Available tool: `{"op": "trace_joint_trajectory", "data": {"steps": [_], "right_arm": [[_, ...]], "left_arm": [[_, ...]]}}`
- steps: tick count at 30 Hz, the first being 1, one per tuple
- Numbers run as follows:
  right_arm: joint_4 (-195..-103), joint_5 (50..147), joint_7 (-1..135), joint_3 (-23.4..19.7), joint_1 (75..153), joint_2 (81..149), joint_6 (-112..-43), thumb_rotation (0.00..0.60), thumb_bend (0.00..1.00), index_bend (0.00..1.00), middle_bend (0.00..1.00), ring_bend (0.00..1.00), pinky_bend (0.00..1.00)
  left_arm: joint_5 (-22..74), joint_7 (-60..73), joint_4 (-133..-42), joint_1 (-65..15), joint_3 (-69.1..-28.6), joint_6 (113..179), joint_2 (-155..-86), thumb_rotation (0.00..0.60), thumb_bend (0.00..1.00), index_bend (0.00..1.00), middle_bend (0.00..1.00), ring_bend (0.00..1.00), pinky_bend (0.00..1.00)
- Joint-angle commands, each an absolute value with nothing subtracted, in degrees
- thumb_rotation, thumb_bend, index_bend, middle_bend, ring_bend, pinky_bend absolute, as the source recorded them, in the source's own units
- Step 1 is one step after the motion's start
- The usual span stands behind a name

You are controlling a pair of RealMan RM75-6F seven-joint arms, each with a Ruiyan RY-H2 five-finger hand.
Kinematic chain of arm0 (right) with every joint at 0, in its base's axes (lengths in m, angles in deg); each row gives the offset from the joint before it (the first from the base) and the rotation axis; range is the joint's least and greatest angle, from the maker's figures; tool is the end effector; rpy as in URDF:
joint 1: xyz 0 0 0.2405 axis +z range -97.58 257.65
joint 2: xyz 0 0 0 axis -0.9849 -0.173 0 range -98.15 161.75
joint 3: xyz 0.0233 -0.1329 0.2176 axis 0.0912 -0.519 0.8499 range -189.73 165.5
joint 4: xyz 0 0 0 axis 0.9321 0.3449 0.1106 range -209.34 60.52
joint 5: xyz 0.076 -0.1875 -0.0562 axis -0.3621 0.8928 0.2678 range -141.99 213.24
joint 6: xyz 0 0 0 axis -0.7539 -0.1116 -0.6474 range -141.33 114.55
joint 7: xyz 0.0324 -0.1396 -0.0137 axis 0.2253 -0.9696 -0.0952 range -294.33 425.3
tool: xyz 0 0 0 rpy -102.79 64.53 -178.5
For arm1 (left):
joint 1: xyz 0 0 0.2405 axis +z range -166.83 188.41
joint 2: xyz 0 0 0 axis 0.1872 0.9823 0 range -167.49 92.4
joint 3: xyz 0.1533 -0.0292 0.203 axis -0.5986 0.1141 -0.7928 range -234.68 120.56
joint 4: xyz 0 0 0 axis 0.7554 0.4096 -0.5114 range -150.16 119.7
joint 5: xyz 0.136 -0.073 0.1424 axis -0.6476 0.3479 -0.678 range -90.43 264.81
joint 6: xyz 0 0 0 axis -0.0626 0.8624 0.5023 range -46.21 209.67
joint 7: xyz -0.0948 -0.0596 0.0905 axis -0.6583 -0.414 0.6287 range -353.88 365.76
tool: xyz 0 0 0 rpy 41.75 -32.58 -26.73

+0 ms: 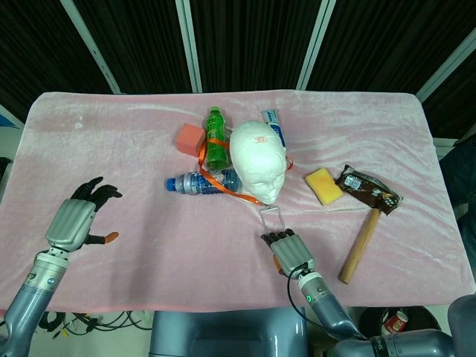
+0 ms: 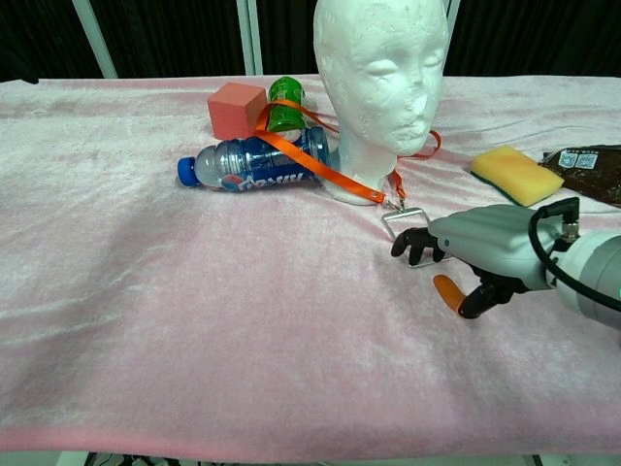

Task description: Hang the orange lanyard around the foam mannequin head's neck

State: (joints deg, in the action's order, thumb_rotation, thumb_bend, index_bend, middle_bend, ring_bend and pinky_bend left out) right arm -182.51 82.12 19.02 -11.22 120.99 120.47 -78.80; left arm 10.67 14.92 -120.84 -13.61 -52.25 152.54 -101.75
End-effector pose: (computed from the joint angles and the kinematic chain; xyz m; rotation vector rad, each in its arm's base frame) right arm -0.1344 -0.2483 -0.0364 2.0053 -1.0156 0.6279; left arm -0.2117 0.2643 0.1150 -1.6363 -0.9784 -1.0065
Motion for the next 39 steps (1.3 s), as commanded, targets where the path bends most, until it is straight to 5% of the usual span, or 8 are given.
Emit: {"op": "trace_joint_trajectory", "data": {"steps": [1,39], "right_arm": [[-183.3,81.89,18.64,-11.93,120.81,120.36,-79.07,0.6,0.68,0.17,0.21,0.23,0.17],[-200.21,88.12,17.27,-22.77,116.13,113.18,-83.39,0.6,0.67,0.17,0.21,0.23,0.17]], "left_arm": [[10.72,14.99,-120.86,-13.59,-52.2,152.4,-101.75,0.6,0.1,0.26,0.22,0.05,0.12],[11.25,16.83,-121.28,-13.67,-51.71,150.68,-102.55,0.6,0.1,0.26,0.22,0.05,0.12]]}}
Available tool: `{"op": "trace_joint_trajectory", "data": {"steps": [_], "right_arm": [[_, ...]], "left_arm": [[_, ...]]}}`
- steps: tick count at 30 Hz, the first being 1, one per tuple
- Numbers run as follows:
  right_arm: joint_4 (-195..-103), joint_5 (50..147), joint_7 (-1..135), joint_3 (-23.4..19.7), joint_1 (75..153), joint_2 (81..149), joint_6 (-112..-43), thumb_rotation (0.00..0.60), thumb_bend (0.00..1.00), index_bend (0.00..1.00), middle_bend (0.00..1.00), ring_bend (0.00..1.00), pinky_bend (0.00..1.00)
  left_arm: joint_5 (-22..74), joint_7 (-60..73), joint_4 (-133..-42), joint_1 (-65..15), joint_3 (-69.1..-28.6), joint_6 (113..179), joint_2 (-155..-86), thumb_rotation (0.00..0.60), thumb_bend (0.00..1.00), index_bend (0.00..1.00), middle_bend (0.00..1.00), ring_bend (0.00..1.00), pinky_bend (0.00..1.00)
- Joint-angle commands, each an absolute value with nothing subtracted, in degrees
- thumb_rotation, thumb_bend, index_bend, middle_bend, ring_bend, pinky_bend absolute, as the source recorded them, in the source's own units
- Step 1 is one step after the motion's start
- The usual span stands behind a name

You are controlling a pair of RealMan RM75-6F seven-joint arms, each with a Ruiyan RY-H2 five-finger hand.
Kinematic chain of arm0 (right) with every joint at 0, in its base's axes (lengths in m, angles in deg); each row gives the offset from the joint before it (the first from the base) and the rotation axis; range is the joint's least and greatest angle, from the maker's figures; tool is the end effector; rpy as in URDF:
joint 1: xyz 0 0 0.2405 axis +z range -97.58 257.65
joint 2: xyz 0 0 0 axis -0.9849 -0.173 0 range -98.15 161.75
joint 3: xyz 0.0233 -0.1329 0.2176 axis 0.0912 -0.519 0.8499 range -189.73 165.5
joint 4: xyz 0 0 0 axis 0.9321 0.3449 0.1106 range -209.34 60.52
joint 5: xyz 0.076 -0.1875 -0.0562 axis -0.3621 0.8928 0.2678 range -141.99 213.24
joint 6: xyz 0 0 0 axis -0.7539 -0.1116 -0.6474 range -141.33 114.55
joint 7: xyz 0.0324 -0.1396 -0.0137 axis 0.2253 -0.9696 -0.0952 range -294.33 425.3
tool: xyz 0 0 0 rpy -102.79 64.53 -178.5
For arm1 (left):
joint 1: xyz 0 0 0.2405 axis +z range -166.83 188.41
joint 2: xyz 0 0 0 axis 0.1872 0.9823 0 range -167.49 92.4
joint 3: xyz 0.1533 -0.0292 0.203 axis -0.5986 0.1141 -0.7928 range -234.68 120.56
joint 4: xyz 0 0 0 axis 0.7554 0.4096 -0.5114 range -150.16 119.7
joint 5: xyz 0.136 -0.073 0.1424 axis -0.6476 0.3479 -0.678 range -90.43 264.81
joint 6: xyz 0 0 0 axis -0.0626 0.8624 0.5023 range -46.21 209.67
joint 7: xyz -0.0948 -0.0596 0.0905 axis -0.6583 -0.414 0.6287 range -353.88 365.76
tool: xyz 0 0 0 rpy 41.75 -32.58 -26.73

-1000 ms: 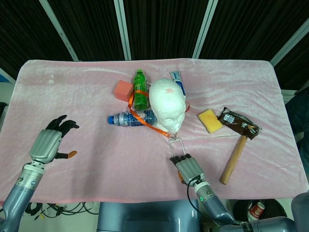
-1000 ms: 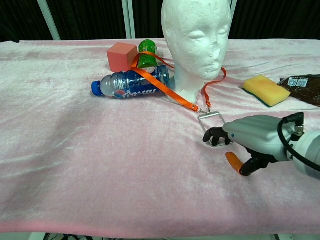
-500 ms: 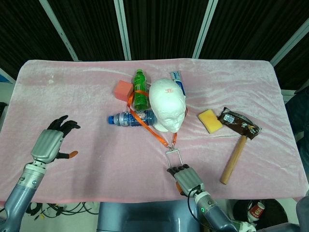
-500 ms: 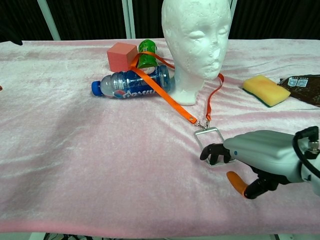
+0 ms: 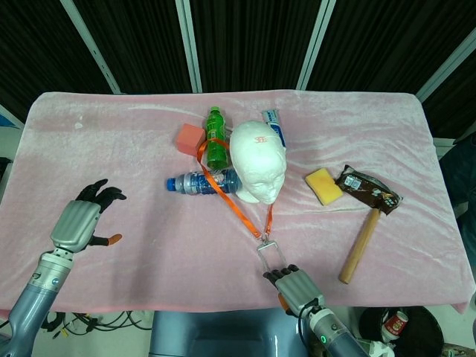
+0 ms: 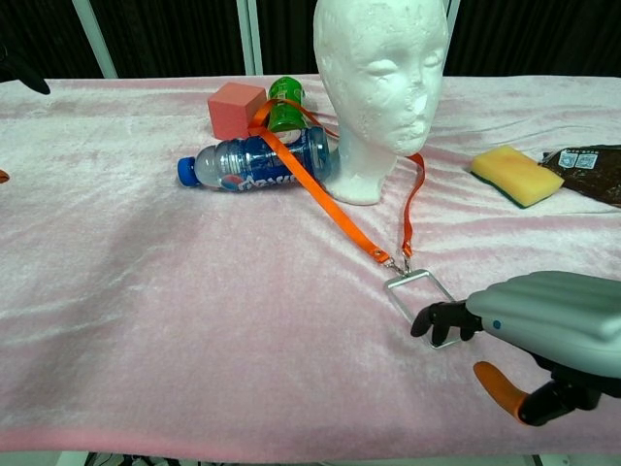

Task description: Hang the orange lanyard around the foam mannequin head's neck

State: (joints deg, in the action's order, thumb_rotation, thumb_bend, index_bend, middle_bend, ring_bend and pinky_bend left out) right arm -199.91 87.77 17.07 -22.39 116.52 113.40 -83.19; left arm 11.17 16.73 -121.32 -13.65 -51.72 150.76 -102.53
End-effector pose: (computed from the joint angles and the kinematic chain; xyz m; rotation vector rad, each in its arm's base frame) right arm -0.1346 -0.1726 -0.0057 2.1258 -1.1283 0.5660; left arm -0.2085 0.2640 0.1075 -1.6612 -0.9872 -0.9864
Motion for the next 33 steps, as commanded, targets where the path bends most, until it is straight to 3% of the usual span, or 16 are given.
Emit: {"op": "trace_joint_trajectory", "data": {"steps": [1,7,10,15,20,25,33], "right_arm": [[-200.34,88.41,17.46,-22.96,115.91,113.11,-83.46,0.6,0.64,0.17,0.21,0.23,0.17],[-199.47,90.48,20.43,-22.18,115.22,112.82,-82.61,0.6,0.29,0.08,0.1,0.18,0.17],[-198.43,90.95,23.04,-20.28,115.34,112.23,-81.97,0.6,0.22,0.04,0.07,0.17,0.17],[-196.73,95.4,27.43,-16.98,114.37,109.21,-84.39,0.6,0.2,0.04,0.07,0.17,0.16],[-196.99,96.83,30.97,-15.33,112.28,101.94,-87.75,0.6,0.2,0.04,0.07,0.17,0.16],[-195.03,99.06,35.98,-15.91,108.49,94.27,-91.25,0.6,0.2,0.04,0.07,0.17,0.16],[-184.67,108.86,49.48,-19.62,99.41,89.03,-98.51,0.6,0.2,0.04,0.07,0.17,0.16]], "left_arm": [[11.34,16.96,-121.27,-13.68,-51.72,150.62,-102.55,0.6,0.1,0.26,0.22,0.05,0.12],[11.76,17.6,-121.32,-13.8,-51.71,150.25,-102.8,0.6,0.1,0.26,0.22,0.05,0.12],[11.57,17.91,-121.43,-13.82,-51.79,150.23,-102.87,0.6,0.1,0.26,0.22,0.05,0.11],[10.86,18.8,-121.19,-13.45,-52.13,150.91,-102.78,0.6,0.1,0.26,0.21,0.05,0.1],[10.31,20.2,-121.05,-12.51,-53.18,151.67,-102.15,0.6,0.1,0.26,0.21,0.05,0.09],[8.25,20.19,-121.28,-10.04,-54.96,154.56,-101.49,0.6,0.1,0.26,0.2,0.05,0.07],[5.58,17.36,-119.77,-4.01,-58.35,161.06,-101.03,0.6,0.1,0.24,0.19,0.05,0.05]]}}
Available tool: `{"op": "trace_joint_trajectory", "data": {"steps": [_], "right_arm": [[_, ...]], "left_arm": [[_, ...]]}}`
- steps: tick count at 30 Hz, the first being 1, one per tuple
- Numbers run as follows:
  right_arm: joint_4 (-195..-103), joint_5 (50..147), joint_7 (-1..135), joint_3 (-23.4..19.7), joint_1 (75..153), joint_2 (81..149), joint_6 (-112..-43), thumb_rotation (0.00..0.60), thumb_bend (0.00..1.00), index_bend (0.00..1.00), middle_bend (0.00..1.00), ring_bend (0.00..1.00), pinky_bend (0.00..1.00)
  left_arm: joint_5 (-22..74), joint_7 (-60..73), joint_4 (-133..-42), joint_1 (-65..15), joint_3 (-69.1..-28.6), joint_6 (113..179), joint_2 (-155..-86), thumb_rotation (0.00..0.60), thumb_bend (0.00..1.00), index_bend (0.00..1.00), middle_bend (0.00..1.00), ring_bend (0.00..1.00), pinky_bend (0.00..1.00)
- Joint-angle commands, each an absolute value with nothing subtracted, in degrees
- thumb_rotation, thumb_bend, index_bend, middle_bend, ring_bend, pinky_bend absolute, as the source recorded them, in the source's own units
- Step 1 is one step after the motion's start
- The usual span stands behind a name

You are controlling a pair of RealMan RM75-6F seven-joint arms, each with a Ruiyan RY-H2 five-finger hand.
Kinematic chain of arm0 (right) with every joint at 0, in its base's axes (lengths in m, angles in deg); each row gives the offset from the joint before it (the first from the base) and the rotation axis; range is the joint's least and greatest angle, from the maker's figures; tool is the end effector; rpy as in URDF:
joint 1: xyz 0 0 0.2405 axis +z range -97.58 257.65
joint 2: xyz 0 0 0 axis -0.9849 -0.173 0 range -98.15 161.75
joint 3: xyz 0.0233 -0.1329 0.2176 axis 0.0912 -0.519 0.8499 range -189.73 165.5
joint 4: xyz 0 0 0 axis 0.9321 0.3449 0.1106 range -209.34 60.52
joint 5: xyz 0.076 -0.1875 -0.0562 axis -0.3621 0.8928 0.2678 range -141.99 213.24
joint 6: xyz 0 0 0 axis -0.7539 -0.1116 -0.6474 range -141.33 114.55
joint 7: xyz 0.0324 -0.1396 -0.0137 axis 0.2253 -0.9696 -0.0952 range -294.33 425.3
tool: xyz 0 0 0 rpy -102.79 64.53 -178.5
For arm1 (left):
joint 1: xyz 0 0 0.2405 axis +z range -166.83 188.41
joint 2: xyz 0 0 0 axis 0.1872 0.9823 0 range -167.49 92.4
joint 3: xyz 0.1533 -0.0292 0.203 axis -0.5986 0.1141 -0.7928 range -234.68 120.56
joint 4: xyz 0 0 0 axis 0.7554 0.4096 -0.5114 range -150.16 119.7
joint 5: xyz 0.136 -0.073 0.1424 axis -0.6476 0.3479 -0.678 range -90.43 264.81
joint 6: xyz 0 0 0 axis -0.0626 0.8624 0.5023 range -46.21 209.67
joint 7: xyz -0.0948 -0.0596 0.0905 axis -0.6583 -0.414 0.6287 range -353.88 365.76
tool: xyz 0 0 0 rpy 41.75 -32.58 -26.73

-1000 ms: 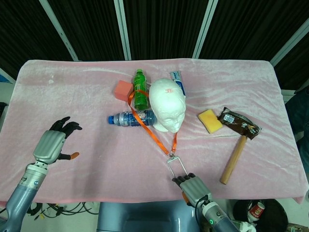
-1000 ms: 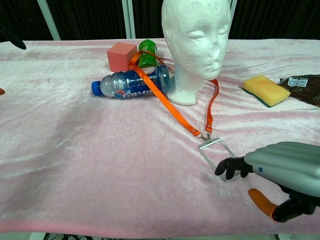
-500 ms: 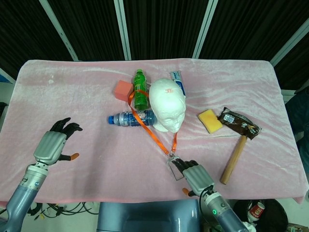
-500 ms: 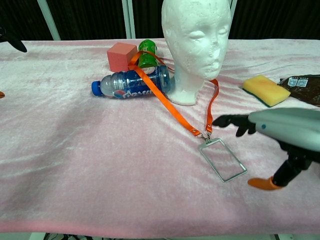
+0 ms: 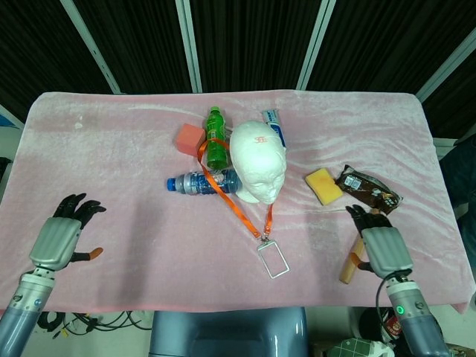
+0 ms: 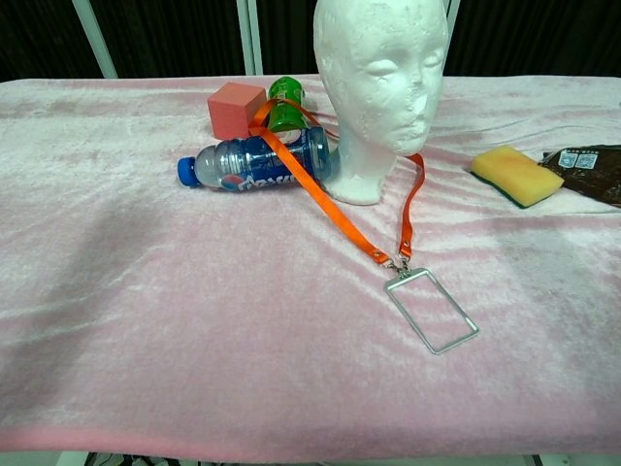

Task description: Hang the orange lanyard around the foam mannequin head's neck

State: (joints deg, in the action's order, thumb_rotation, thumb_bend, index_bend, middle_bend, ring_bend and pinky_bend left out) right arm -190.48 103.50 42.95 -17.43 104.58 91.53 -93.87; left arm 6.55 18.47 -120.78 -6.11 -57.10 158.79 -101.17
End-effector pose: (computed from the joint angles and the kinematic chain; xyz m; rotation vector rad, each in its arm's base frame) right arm -0.2248 -0.2230 0.1306 1.5756 -0.9622 0.7510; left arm -0.2443 0.2188 0.1205 -1.5945 -0.9454 -0.8965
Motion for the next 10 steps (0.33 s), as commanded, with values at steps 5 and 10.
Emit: {"op": "trace_joint_trajectory", "data": {"steps": [5,10], "right_arm": [[-178.19,114.64,55.55,-21.63,93.67,89.72,-104.42,0.6,0.2,0.04,0.07,0.17,0.16],[-173.02,117.13,57.72,-22.55,88.83,92.33,-108.51,0.6,0.2,0.04,0.07,0.17,0.16]], "left_arm": [[3.9,14.22,-116.97,-0.57,-59.13,165.83,-102.16,0.6,0.1,0.24,0.18,0.05,0.05],[4.0,11.14,-114.5,2.78,-60.09,168.86,-103.34,0.6,0.1,0.24,0.18,0.05,0.04]]}}
